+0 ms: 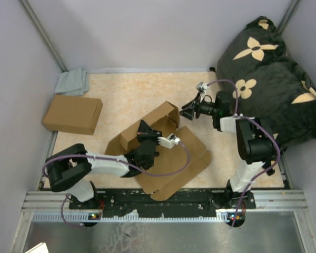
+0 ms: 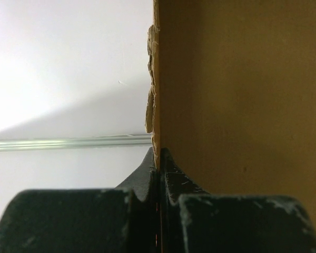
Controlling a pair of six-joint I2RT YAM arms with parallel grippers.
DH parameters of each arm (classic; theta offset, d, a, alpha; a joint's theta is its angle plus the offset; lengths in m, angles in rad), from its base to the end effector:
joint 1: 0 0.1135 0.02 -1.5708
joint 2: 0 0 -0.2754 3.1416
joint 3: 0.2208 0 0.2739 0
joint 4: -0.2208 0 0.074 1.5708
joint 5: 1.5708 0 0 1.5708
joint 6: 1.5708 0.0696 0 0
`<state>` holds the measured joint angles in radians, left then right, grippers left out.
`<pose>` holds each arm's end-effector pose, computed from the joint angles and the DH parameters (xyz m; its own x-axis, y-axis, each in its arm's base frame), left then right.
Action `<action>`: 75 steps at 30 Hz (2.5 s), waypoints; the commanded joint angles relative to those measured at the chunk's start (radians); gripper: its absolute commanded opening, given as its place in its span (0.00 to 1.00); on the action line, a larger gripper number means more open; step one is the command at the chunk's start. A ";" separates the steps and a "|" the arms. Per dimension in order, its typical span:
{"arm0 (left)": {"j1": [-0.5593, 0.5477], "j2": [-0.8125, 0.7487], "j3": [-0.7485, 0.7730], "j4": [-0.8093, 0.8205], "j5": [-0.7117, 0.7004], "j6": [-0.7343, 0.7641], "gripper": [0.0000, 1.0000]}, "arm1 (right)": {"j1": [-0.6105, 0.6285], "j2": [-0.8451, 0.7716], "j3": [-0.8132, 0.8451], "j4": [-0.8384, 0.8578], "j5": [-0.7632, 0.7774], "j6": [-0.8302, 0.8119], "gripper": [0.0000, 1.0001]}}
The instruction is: Fold the paper box
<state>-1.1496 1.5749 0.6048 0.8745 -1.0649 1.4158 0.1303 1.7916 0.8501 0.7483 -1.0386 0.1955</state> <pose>0.1900 -0.2753 0.1921 0.0792 0.9943 -0.0712 0.0519 0.0672 0.9964 0.3823 0.1106 0.1805 -0.3624 0.0519 -0.9306 -0.8502 0.3906 0.3529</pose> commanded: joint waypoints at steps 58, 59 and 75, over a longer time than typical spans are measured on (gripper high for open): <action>-0.131 0.060 0.171 0.507 -0.211 0.108 0.67 | 0.343 -0.303 -0.320 0.147 0.784 -0.074 0.00; -0.146 0.080 0.185 0.611 -0.228 0.170 0.69 | 0.353 -0.317 -0.319 0.123 0.816 -0.080 0.00; -0.178 -0.030 0.338 0.914 -0.374 0.097 0.82 | 0.388 -0.580 -0.413 -0.188 1.284 -0.019 0.00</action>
<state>-1.3411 1.6463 0.9478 1.5192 -1.4654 1.6447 0.5144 1.2613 0.4442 0.5938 0.1123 0.1295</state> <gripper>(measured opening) 0.816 0.030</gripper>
